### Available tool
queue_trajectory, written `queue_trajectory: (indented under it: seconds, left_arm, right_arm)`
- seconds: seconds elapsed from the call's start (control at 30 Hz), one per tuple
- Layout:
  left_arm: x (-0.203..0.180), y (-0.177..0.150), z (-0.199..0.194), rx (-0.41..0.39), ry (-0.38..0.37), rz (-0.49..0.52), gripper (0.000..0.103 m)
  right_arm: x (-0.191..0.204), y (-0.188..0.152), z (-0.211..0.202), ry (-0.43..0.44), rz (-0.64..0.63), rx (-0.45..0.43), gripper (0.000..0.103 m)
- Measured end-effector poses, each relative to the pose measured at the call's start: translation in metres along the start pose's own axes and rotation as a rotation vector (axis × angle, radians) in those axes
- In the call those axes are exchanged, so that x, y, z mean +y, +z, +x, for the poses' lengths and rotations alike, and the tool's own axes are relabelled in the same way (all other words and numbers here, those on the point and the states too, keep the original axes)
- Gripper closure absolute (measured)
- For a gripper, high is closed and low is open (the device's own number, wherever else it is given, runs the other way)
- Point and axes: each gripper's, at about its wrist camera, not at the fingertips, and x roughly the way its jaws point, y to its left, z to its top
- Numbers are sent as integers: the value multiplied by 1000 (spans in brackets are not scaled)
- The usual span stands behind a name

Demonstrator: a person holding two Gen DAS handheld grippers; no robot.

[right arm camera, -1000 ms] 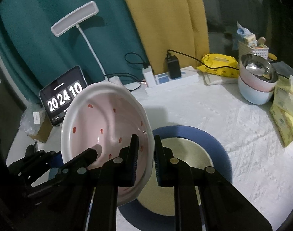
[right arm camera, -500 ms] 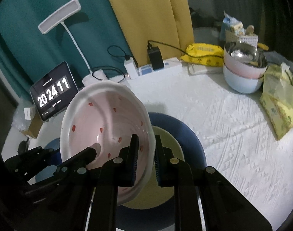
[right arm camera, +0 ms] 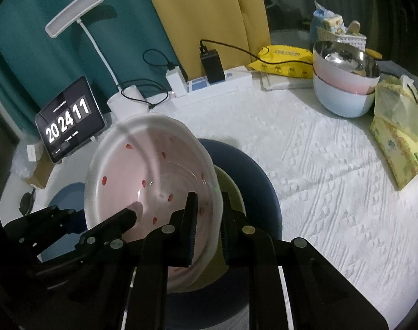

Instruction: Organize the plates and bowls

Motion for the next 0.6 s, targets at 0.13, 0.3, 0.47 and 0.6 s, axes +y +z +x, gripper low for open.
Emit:
queue_trajectory:
  seconds: [0.13, 0.3, 0.47, 0.6]
  left_arm:
    - [-4, 0, 1, -4, 19, 21, 80]
    - [-6, -1, 8, 13, 46, 46, 77]
    - [-10, 0, 11, 19, 65, 51, 76]
    - [-10, 0, 11, 22, 62, 48, 76]
  right_arm:
    - [-1, -2, 2, -8, 0, 8, 86]
    - [3, -1, 2, -48, -33, 16, 86]
    - [7, -2, 3, -112, -74, 23, 83]
    - [7, -2, 4, -112, -69, 19, 83]
